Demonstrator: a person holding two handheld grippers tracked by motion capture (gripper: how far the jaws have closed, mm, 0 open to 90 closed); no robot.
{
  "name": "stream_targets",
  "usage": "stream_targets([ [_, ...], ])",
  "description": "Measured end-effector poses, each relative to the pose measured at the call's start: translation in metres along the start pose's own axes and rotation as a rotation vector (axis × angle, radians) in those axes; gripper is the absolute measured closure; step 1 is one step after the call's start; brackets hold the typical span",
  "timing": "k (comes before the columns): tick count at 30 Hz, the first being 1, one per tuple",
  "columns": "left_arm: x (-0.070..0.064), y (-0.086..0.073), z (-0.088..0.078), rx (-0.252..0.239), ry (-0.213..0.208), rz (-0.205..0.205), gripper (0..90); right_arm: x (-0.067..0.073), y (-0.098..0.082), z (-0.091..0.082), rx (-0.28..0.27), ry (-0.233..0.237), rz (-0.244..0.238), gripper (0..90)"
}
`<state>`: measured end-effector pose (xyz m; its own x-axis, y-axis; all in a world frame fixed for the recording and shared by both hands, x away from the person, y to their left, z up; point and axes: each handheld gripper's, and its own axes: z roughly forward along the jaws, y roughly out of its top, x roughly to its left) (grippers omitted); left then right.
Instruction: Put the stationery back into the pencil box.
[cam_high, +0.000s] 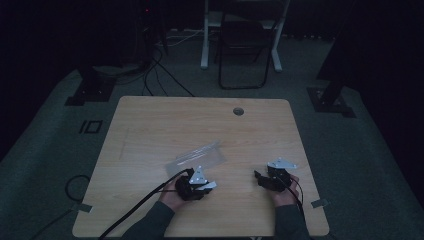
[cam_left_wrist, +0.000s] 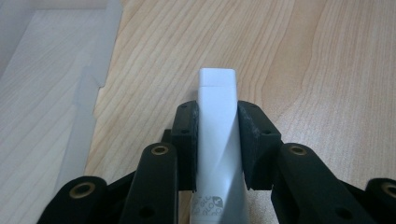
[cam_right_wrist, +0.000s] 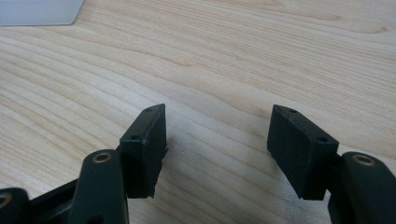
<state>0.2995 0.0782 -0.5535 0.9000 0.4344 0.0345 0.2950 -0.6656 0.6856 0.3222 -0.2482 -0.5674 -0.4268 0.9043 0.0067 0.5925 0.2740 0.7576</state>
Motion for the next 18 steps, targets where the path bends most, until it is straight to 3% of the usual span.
stream_targets([
  [18, 0.0004, 0.002, -0.0055, -0.018, 0.003, -0.001, 70.2, 0.0004, -0.0001, -0.0001, 0.001, 0.0, 0.0, 37.3],
])
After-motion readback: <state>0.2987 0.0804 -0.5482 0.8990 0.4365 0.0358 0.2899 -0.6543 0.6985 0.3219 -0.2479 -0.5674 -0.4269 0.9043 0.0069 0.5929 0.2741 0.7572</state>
